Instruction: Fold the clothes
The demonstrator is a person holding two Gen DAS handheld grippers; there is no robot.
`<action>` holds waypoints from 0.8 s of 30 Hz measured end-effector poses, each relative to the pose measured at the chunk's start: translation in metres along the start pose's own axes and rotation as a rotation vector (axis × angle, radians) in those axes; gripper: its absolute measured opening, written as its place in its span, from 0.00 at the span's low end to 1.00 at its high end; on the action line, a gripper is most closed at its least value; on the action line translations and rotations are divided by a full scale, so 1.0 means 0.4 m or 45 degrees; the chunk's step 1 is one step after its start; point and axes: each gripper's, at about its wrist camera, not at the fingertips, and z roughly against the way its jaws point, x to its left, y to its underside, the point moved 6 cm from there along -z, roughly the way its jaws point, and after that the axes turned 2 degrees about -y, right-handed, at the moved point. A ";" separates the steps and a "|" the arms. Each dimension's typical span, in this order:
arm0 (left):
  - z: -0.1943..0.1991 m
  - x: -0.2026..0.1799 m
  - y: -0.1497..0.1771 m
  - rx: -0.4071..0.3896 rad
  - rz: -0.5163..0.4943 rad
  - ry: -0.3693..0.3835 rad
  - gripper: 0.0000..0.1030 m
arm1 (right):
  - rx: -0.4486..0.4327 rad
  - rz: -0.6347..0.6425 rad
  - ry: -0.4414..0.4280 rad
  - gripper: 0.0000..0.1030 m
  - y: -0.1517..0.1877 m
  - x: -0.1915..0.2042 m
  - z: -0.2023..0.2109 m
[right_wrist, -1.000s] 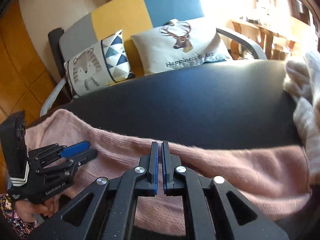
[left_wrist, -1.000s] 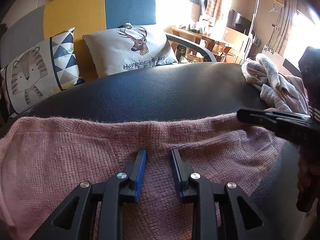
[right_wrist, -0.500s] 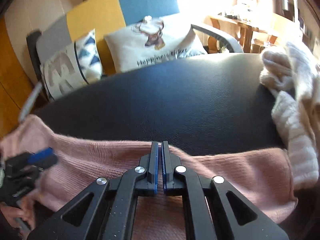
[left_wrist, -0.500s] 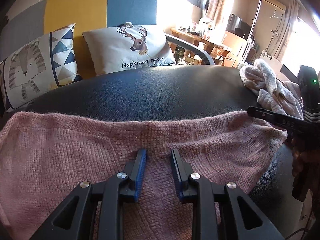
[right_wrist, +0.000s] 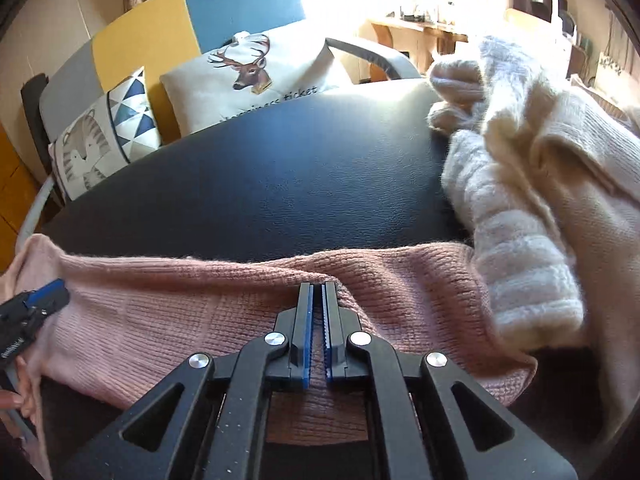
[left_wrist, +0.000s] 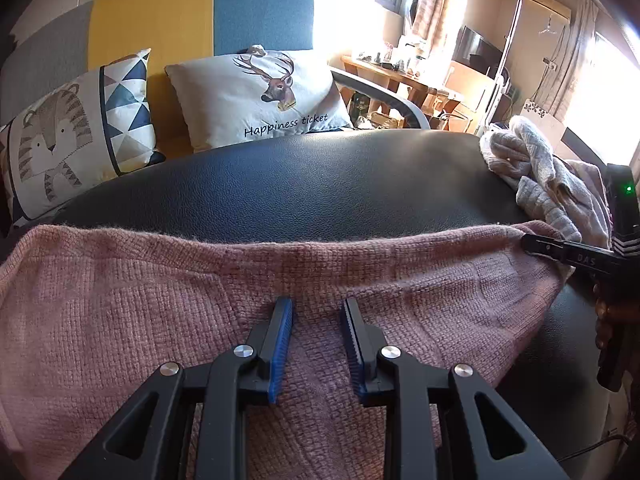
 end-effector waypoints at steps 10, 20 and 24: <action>0.000 0.005 0.001 -0.001 0.010 0.015 0.26 | 0.008 0.021 -0.116 0.05 -0.031 0.073 -0.046; 0.000 0.011 0.000 -0.002 0.015 0.023 0.26 | -0.006 0.011 -0.032 0.06 -0.036 0.001 -0.031; -0.001 0.007 0.001 -0.003 0.018 0.026 0.26 | -0.013 0.007 0.009 0.06 -0.037 -0.033 -0.022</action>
